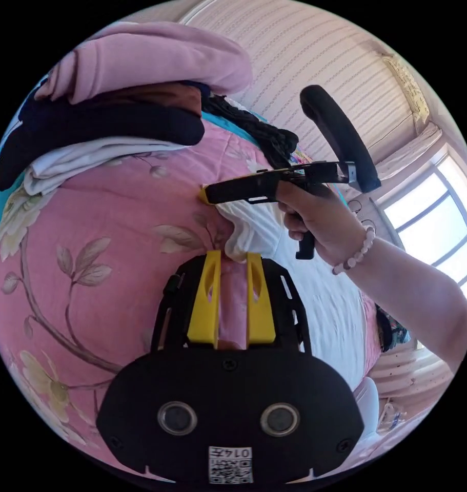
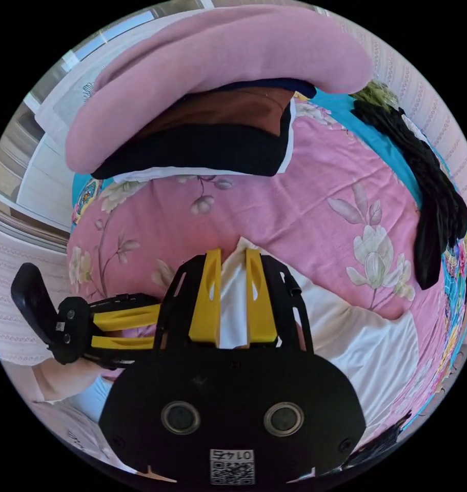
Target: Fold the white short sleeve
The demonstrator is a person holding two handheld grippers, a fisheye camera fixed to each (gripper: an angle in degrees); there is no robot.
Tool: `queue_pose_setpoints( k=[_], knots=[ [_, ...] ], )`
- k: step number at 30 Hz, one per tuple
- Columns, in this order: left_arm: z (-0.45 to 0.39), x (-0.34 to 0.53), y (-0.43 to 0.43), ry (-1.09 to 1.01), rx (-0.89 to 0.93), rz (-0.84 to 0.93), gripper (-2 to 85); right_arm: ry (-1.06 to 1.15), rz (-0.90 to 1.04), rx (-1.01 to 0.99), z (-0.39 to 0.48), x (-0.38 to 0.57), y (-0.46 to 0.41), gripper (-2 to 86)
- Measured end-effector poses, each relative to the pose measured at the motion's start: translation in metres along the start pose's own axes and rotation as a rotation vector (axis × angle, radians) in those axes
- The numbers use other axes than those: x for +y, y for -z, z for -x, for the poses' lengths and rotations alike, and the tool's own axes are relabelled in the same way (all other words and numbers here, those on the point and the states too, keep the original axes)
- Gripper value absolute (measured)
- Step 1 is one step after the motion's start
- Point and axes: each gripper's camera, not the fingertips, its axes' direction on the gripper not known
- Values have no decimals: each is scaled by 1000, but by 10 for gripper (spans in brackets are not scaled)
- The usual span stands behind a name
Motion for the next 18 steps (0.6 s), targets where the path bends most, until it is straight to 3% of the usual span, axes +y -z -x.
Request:
queue_pose_setpoints(
  k=[4, 11, 18],
  knots=[
    [12, 6, 4, 19, 135, -5, 5, -104, -42, -112, -25, 8, 20, 20],
    [-45, 25, 32, -217, 145, -128, -9, -250, -364, -381, -86, 84, 110, 7],
    [-110, 45, 3, -431, 268, 11, -3, -390, -405, -333, -130, 190, 141, 9]
  ],
)
